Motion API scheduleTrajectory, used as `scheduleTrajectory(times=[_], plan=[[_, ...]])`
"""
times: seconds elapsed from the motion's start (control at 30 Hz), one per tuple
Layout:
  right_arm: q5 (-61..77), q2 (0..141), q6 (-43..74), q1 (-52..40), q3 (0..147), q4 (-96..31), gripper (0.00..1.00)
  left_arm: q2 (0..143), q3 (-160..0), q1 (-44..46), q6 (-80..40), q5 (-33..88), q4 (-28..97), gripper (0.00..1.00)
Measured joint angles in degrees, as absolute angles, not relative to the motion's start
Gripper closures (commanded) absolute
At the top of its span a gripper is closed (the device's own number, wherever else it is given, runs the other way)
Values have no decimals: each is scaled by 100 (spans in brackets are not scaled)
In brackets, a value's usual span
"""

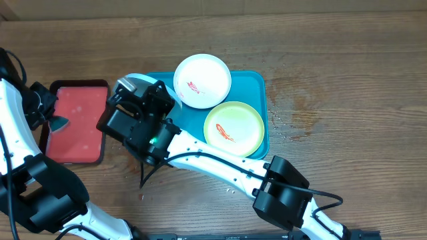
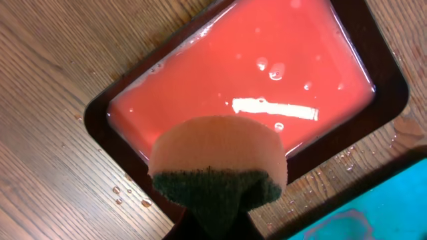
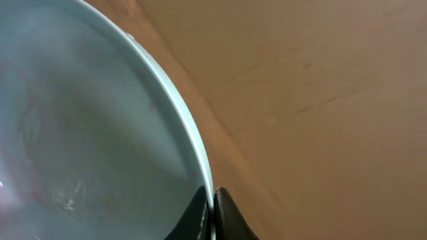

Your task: Clean dirty plates on tray and stack at the side

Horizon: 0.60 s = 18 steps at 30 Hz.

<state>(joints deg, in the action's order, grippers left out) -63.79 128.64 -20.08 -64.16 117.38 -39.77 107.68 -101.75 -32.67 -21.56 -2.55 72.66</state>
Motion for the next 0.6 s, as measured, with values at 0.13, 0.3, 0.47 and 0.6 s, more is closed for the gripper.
scheduleTrajectory(times=[0.13, 0.3, 0.47, 0.6], plan=[[-6608, 12864, -2438, -6416, 11738, -3839, 96, 10768, -10175, -3264, -2158, -233, 7269, 96], [-6772, 12862, -2635, -6416, 11740, -3785, 96, 10768, -10175, -3264, -2215, -228, 7269, 96], [-6034, 12853, -2206, -6351, 11764, -4348, 96, 10768, -10175, -3264, -2217, -209, 7269, 96], [-5057, 12853, -1986, -6093, 11764, -4552, 96, 10768, -10175, -3267, -2217, -189, 7269, 96]])
